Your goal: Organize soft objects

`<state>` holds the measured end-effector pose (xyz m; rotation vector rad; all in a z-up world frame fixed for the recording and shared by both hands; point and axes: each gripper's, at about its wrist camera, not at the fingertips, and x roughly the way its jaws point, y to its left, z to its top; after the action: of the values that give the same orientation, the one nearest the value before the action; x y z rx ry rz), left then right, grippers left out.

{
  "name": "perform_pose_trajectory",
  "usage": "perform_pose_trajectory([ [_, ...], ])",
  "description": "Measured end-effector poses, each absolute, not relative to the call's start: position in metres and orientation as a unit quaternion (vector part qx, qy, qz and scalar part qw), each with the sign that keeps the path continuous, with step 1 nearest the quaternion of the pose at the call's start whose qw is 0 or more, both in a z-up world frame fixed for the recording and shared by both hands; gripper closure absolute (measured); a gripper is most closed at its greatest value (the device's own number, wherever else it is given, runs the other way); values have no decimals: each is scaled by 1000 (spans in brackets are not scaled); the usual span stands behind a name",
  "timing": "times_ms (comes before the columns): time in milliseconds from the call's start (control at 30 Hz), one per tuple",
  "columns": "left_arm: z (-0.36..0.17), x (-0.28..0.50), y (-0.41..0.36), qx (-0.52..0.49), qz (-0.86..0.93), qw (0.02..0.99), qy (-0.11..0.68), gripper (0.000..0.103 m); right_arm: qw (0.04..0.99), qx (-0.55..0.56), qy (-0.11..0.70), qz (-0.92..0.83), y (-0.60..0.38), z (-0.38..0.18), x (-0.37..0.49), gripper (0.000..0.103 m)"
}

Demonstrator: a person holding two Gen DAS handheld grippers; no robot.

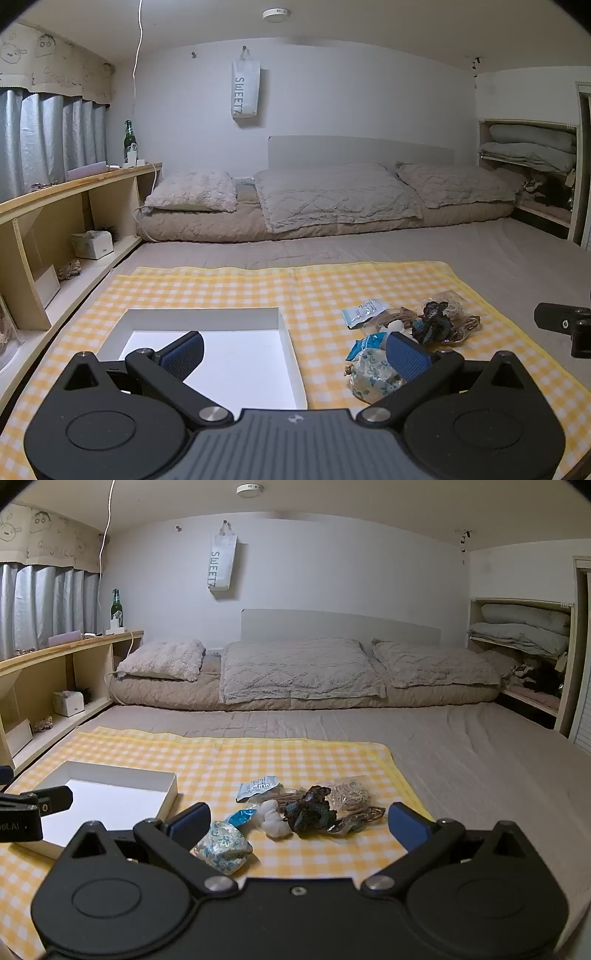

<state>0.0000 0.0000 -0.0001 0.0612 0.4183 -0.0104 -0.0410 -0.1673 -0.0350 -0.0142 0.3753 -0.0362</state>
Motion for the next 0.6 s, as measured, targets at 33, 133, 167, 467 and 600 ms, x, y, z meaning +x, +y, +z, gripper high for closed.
perform_pose_trajectory([
  [33,0,0,0,33,-5,978,207,0,982,-7,187,-18,-167,-35,-41,0],
  [133,0,0,0,32,-5,978,208,0,983,-5,185,-17,-167,-35,-41,0],
  [167,0,0,0,31,-5,978,208,0,983,-6,185,-18,-167,-35,-41,0],
  [467,0,0,0,29,-6,977,209,0,983,-6,185,-18,-167,-36,-41,0],
  [600,0,0,0,28,-6,977,211,0,983,-6,185,-17,-167,-36,-41,0],
])
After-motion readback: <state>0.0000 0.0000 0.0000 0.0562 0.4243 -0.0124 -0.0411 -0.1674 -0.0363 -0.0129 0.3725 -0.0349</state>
